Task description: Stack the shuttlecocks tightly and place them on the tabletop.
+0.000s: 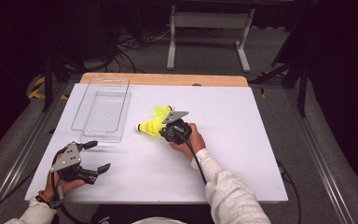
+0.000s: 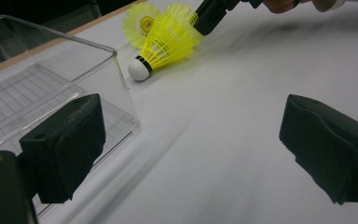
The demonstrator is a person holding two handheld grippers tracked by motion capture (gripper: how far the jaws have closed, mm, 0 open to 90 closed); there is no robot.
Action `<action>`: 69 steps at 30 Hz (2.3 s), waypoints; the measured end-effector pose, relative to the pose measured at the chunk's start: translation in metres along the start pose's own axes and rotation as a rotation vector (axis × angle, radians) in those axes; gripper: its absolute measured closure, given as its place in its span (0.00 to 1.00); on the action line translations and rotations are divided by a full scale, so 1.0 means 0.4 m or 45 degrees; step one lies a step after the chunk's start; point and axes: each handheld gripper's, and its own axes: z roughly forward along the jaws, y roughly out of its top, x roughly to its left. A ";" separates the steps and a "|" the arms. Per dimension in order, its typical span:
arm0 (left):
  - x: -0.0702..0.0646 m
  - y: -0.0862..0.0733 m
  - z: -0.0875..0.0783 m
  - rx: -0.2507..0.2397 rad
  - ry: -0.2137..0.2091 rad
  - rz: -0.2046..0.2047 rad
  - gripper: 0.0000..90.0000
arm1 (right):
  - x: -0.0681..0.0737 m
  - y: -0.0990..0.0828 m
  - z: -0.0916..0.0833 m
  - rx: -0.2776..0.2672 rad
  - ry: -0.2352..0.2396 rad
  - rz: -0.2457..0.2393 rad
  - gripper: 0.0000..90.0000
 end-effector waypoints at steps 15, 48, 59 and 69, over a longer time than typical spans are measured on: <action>0.001 0.000 -0.002 0.002 0.012 0.003 0.09 | 0.004 0.007 -0.053 -0.055 -0.018 -0.021 0.80; 0.000 -0.002 0.002 0.017 0.016 0.017 0.08 | -0.062 0.097 -0.123 -0.201 -0.287 -0.087 0.48; 0.001 -0.003 0.001 0.016 0.013 0.014 0.08 | -0.074 0.128 -0.039 -0.136 -0.329 -0.067 0.36; 0.000 -0.003 0.000 0.014 0.011 0.011 0.08 | -0.095 0.156 0.029 -0.042 -0.328 -0.007 0.27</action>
